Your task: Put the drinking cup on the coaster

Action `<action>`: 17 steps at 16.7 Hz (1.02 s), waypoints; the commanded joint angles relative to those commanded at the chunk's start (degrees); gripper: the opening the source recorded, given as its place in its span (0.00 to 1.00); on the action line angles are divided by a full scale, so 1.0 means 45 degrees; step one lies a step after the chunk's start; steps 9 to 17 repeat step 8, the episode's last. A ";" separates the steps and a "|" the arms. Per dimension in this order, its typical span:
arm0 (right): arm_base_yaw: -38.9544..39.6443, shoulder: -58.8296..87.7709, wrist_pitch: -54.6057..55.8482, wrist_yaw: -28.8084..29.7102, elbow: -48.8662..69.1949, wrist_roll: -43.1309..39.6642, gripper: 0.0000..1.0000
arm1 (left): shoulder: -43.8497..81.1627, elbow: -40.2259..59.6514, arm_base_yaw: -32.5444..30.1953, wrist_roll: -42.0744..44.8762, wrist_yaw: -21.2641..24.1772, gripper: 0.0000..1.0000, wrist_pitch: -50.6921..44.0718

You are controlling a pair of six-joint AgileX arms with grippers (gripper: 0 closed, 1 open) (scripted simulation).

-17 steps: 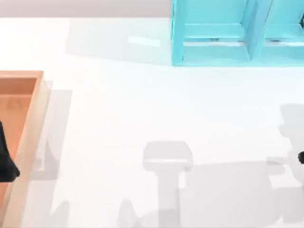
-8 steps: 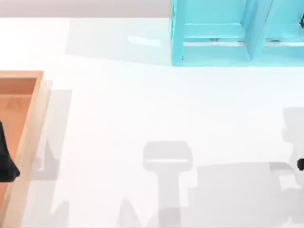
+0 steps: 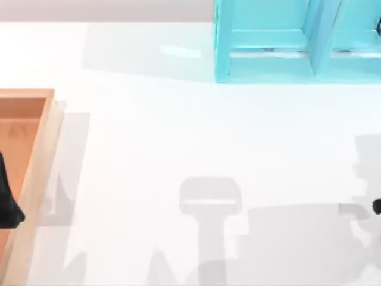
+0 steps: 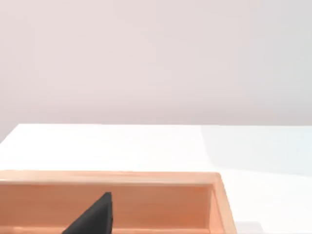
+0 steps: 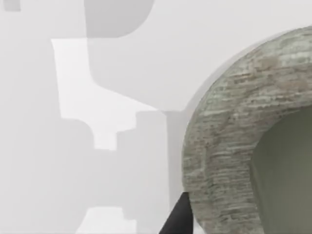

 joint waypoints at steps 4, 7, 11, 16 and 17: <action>0.0000 0.0000 0.0000 0.0000 0.0000 0.0000 1.00 | 0.0000 0.0000 0.0000 0.0000 0.0000 1.00 0.0000; 0.0000 0.0000 0.0000 0.0000 0.0000 0.0000 1.00 | 0.0000 0.0000 0.0000 0.0000 0.0000 1.00 0.0000; 0.0000 0.0000 0.0000 0.0000 0.0000 0.0000 1.00 | 0.0000 0.0000 0.0000 0.0000 0.0000 1.00 0.0000; 0.0000 0.0000 0.0000 0.0000 0.0000 0.0000 1.00 | 0.0000 0.0000 0.0000 0.0000 0.0000 1.00 0.0000; 0.0000 0.0000 0.0000 0.0000 0.0000 0.0000 1.00 | 0.0000 0.0000 0.0000 0.0000 0.0000 1.00 0.0000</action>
